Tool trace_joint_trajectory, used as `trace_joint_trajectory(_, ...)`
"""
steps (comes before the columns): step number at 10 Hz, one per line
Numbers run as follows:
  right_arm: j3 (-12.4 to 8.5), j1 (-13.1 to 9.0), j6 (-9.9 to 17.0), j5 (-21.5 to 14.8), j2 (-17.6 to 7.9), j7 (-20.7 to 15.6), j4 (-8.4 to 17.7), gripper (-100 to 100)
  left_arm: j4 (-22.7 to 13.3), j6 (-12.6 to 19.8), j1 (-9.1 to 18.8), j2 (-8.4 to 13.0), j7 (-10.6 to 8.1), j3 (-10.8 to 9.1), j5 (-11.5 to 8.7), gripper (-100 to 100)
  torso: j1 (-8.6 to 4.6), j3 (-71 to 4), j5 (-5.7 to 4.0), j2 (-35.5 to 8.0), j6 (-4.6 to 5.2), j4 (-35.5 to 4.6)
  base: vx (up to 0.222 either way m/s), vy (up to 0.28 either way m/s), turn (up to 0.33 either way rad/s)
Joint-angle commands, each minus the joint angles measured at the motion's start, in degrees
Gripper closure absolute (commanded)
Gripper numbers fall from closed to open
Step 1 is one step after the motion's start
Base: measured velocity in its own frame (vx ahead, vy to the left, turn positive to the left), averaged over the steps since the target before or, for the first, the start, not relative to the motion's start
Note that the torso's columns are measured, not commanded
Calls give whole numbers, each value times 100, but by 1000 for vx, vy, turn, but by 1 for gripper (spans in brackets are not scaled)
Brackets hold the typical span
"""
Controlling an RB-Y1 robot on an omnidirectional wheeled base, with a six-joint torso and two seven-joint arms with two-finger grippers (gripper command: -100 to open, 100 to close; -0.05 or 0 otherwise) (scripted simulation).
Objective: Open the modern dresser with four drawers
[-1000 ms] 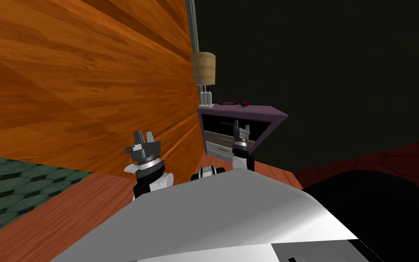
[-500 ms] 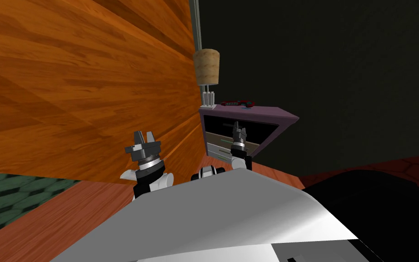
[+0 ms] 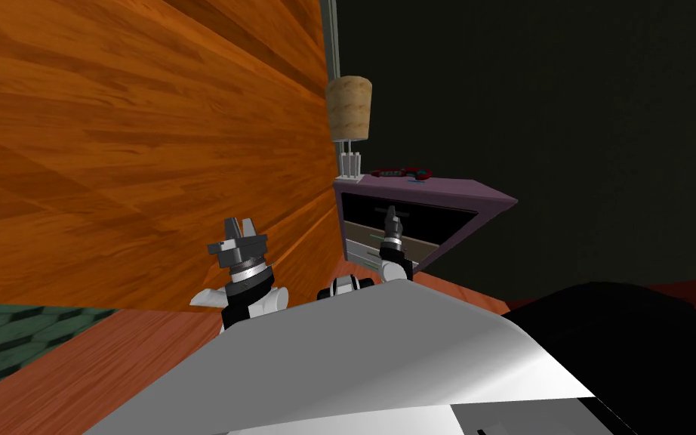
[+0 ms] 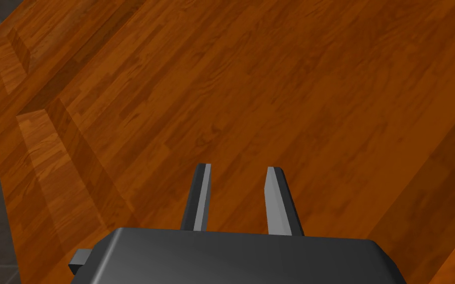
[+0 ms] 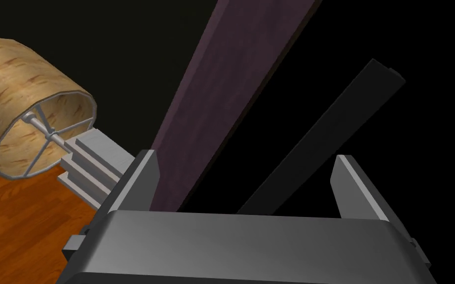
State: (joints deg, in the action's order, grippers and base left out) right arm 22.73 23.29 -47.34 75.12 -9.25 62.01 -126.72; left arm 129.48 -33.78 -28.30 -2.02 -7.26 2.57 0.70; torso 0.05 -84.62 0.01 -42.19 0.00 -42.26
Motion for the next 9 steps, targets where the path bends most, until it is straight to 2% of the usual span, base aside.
trace_joint_trajectory(1,179,-30,-128,503,229,429,52,-100,-1,-1,-3,0,0,1,0,0,0,-4,-1,4,2,1,93,8,47)
trace_joint_trajectory(4,329,-51,-236,936,629,790,88,-100,-1,-2,-4,0,0,1,0,0,-5,8,-1,-13,1,-3,74,7,33)
trace_joint_trajectory(7,410,-62,-296,1171,1103,988,103,-100,-1,-2,-3,0,0,1,0,0,-5,11,-1,-18,1,-5,41,5,25)
trace_joint_trajectory(8,419,-63,-302,1196,1192,1009,104,-100,-1,-2,-3,0,0,1,0,0,-5,11,-1,-18,1,-5,15,4,5)
trace_joint_trajectory(9,423,-65,-300,1165,1134,979,103,-100,-1,-2,-3,0,0,1,0,0,-6,10,-1,-16,1,-4,6,2,1)
